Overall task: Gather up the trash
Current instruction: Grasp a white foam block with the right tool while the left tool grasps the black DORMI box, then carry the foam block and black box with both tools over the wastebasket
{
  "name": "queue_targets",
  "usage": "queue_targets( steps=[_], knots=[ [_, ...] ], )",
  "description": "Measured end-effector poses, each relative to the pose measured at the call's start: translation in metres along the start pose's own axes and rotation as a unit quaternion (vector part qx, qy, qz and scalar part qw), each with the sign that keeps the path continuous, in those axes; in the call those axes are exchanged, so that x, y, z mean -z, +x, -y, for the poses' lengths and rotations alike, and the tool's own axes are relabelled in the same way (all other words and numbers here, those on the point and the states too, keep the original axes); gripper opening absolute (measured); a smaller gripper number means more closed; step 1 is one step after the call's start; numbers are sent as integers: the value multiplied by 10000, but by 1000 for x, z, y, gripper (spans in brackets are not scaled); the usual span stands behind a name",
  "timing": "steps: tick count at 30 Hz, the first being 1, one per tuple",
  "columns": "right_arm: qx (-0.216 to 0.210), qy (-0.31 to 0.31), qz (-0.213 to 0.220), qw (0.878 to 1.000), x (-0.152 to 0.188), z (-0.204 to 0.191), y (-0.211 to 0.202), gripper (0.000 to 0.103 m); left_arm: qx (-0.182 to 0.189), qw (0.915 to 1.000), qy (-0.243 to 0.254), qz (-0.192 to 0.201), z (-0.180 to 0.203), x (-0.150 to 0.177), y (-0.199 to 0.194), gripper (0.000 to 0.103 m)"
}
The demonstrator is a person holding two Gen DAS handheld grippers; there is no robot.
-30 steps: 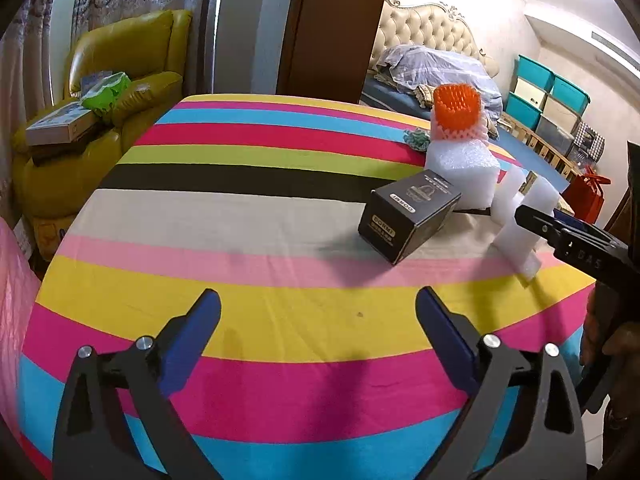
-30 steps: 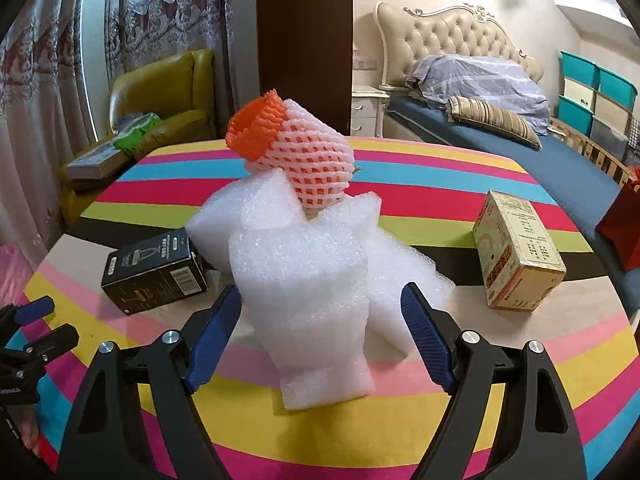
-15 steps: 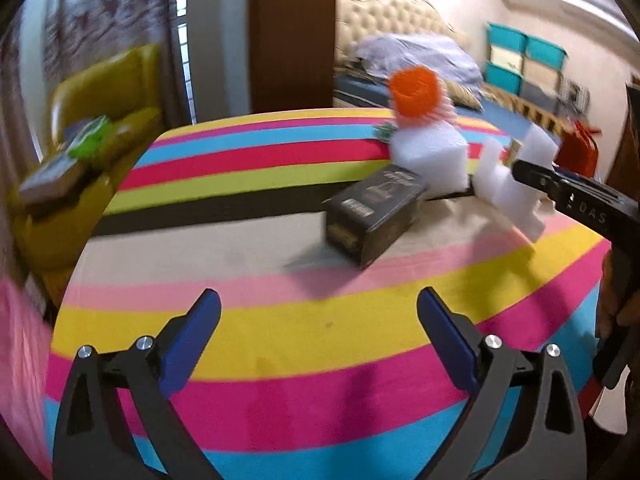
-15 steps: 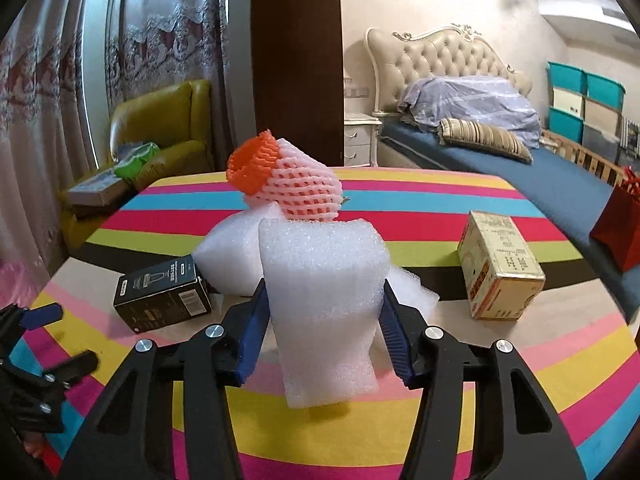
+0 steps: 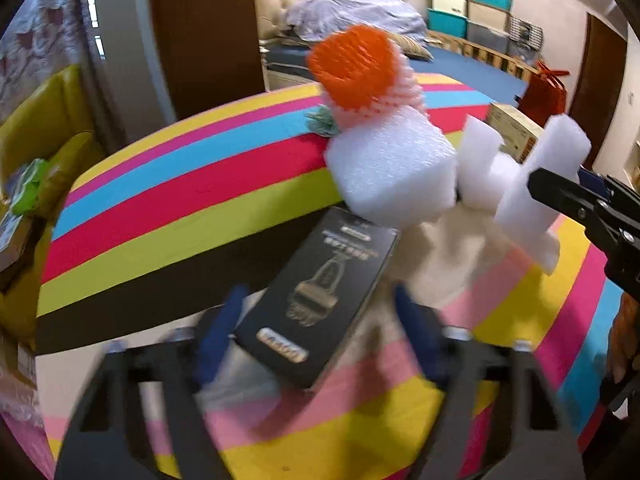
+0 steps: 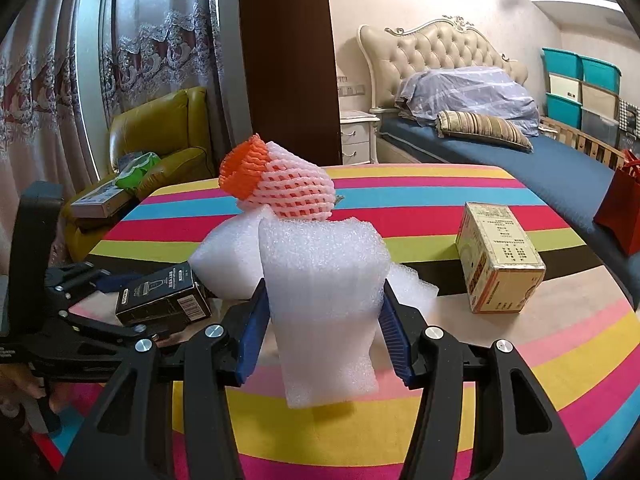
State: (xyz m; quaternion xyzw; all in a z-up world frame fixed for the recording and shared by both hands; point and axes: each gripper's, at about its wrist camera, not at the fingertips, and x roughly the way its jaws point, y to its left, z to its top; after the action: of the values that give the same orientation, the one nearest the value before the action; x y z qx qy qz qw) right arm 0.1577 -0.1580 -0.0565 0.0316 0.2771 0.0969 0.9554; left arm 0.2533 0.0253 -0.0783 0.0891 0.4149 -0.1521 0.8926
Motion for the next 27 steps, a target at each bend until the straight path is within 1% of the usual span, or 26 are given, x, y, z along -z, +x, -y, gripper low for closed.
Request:
queue_targets(
  steps=[1,2,3,4,5,7,9,11,13,17,20,22,23,27],
  knots=[
    [-1,7,8,10000,0,0,0,52,99,9999,78,-1,5,1,0,41],
    [-8,16,17,10000,0,0,-1,52,146,9998,154,35,11,3,-1,37],
    [-16,19,18,10000,0,0,-1,52,66,9997,232,109,16,6,-7,37],
    [-25,21,17,10000,0,0,-1,52,-95,9994,247,202,20,10,-12,37],
    [-29,21,21,10000,0,0,-1,52,-168,9993,207,260,24,14,-17,37],
    [-29,18,36,10000,0,0,-2,52,-133,9990,-96,422,23,26,-34,37],
    [-33,-10,39,10000,0,-1,-2,52,-243,9971,-431,586,20,40,-49,37],
    [-18,-59,41,10000,0,-3,-2,52,-311,9936,-781,761,16,58,-65,37],
    [-11,-116,41,9999,0,-6,-2,52,-538,9890,-1009,934,16,74,-77,37],
    [22,-205,66,9998,0,-10,-2,52,-811,9818,-1204,1226,11,90,-93,37],
    [39,-202,72,9998,0,-9,-3,52,-977,9779,-1270,1344,9,98,-93,37],
    [45,-194,71,9998,1,-9,-3,52,-899,9776,-1367,1322,4,100,-91,37],
    [68,-208,87,9997,1,-9,-4,52,-901,9761,-1408,1387,2,99,-93,37],
    [100,-311,170,9993,2,-13,-7,52,-870,9764,-1338,1455,1,102,-97,37]
  ],
)
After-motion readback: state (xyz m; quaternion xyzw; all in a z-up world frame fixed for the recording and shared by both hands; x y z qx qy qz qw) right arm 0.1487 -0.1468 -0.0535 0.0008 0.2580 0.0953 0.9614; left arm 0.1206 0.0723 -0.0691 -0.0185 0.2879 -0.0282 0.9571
